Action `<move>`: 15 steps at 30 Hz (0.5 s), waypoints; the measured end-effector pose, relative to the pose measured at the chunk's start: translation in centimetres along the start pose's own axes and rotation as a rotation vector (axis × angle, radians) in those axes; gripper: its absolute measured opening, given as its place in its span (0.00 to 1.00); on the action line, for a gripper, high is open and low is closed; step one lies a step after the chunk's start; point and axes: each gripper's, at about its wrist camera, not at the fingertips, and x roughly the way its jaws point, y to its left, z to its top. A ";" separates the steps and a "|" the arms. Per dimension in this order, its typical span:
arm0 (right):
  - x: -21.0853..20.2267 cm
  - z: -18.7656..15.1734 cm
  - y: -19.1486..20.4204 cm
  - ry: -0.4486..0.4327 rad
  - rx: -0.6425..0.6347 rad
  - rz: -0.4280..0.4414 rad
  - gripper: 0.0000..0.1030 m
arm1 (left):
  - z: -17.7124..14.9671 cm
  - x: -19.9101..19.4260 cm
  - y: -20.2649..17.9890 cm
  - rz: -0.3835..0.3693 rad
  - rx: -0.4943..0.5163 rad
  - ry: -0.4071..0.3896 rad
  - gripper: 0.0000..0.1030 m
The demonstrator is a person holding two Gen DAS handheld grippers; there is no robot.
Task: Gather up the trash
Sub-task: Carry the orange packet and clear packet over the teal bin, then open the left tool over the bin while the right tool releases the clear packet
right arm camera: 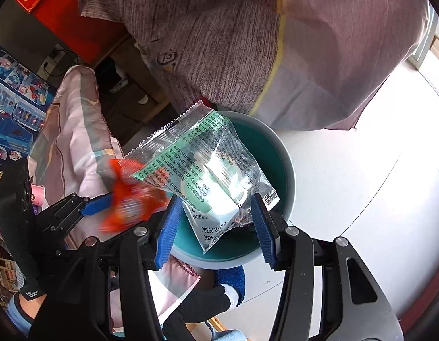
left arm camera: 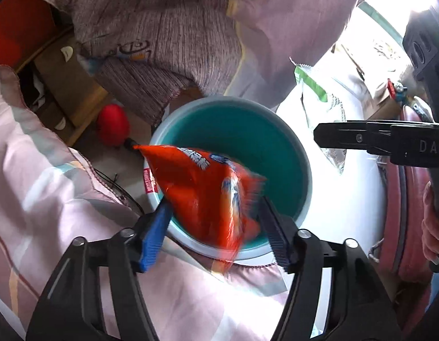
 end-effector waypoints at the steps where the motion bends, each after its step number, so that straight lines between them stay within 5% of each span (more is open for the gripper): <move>1: 0.2 0.1 -0.1 0.005 0.002 0.001 0.47 | -0.2 0.0 0.1 0.000 -0.004 0.000 0.68; 6: 1.1 0.2 -0.2 0.030 0.010 0.002 0.50 | -0.6 -0.1 0.8 -0.004 -0.028 0.000 0.76; 10: 1.7 0.2 0.0 0.055 0.023 0.015 0.72 | -1.1 -0.8 1.2 0.005 -0.038 -0.013 0.86; 15: 1.7 0.1 0.3 0.066 0.033 0.004 0.75 | -1.4 -1.2 1.5 0.000 -0.057 -0.010 0.90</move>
